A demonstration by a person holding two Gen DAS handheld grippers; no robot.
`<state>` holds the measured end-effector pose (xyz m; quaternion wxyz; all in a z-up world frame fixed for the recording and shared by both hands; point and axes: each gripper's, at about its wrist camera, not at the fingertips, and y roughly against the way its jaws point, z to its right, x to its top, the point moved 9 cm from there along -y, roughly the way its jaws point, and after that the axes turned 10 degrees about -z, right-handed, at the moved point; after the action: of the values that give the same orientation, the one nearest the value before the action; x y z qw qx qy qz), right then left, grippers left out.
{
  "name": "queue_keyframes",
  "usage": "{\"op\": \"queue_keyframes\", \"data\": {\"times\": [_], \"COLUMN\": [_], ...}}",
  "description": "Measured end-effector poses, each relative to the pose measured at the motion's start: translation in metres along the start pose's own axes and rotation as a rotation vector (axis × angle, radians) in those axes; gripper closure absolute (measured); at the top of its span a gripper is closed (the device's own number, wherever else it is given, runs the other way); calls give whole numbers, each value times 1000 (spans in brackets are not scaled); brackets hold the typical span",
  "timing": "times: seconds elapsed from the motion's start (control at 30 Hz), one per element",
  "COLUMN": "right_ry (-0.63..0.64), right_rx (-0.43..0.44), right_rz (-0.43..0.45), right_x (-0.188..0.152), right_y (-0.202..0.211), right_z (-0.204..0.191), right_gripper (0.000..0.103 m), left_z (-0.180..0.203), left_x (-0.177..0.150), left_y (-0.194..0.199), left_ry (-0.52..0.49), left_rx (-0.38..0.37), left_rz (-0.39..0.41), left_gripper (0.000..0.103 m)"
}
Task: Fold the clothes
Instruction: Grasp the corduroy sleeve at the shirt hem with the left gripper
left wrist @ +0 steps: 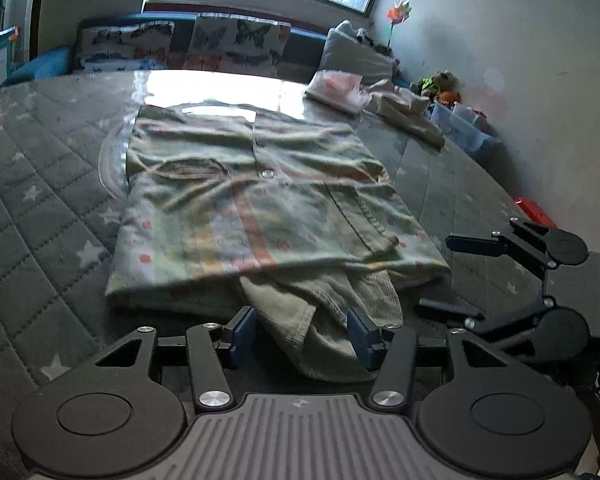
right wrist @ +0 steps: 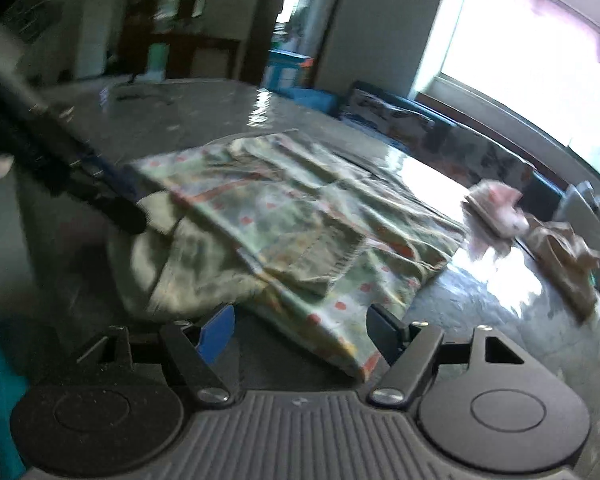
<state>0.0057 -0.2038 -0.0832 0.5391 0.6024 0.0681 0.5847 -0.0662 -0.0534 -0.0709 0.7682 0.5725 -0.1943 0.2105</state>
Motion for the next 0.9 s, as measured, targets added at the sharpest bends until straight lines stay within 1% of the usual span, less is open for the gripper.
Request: {"op": "queue_keyframes", "data": {"times": [0.03,0.1,0.17,0.3,0.33,0.43,0.6,0.77,0.9], "right_ry": [36,84,150,220,232,258,291,277,265], "right_rx": [4,9,-1,-10,-13,-11,19,34,47], "right_rz": [-2,-1,4,13,15,22,32,45,55], "right_x": [-1,-1,-1,0,0,2,7,14,20], "right_y": [0,1,0,-2,-3,-3,-8,-14,-19], "right_z": [-5,-12,-22,-32,-34,-37,-41,-38,-36], "right_gripper": [33,35,38,39,39,39,39,39,40], "left_z": [1,3,3,-2,-3,-7,-11,-16,-16], "left_x": [-1,-3,-4,-2,-1,4,28,54,69], "left_y": [-1,-3,-4,-10,-11,-9,5,7,2], "left_ry": [1,-9,-9,12,18,37,55,67,47], "left_rx": [-5,-8,-13,-21,-23,-53,-119,-163,-174], "left_rz": [-5,-13,-23,-57,-63,-73,-42,-28,-32], "left_gripper": [51,51,59,82,87,94,95,95,95]}}
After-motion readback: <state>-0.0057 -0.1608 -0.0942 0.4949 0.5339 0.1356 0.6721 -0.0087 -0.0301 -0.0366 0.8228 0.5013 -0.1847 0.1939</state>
